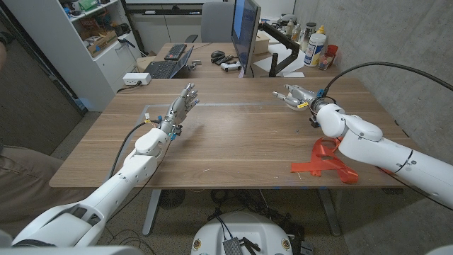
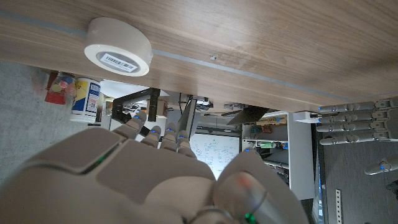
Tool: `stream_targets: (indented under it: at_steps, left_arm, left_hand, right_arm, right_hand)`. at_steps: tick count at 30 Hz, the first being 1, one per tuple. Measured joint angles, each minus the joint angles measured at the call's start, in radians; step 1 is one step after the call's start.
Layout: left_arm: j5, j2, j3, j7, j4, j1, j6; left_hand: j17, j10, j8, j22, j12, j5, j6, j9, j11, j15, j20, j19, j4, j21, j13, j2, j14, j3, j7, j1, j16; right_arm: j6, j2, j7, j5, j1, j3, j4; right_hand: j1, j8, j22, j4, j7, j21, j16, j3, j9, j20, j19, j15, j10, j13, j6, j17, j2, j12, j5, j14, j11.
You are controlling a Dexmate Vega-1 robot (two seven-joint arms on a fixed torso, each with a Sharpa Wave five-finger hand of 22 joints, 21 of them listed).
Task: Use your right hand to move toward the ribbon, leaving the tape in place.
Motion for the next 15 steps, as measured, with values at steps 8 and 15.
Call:
stream_targets:
  at_steps: [8, 15]
  left_arm:
    - [0.001, 0.007, 0.003, -0.004, -0.014, 0.003, 0.009]
    - [0.003, 0.011, 0.006, -0.007, -0.022, 0.005, 0.012]
  left_hand:
    - [0.0, 0.0, 0.0, 0.0, 0.0, 0.005, 0.0, 0.0, 0.0, 0.0, 0.0, 0.0, 0.0, 0.0, 0.0, 0.0, 0.0, 0.0, 0.0, 0.0, 0.0]
    - [0.0, 0.0, 0.0, 0.0, 0.0, 0.005, 0.0, 0.0, 0.0, 0.0, 0.0, 0.0, 0.0, 0.0, 0.0, 0.0, 0.0, 0.0, 0.0, 0.0, 0.0]
  right_arm:
    - [0.019, -0.006, 0.044, -0.045, 0.001, 0.0, -0.007]
    - [0.04, -0.013, 0.055, -0.078, -0.016, 0.013, -0.018]
  right_hand:
    - [-0.004, 0.002, 0.0, 0.004, 0.0, 0.008, 0.007, -0.004, 0.0, 0.007, 0.007, -0.002, 0.003, 0.0, 0.0, 0.0, -0.004, 0.008, 0.004, 0.009, -0.003]
    - [-0.011, 0.008, 0.0, 0.007, -0.011, 0.013, 0.012, -0.01, 0.0, 0.002, 0.031, -0.001, 0.015, 0.0, 0.012, 0.0, -0.011, 0.012, 0.011, 0.033, -0.014]
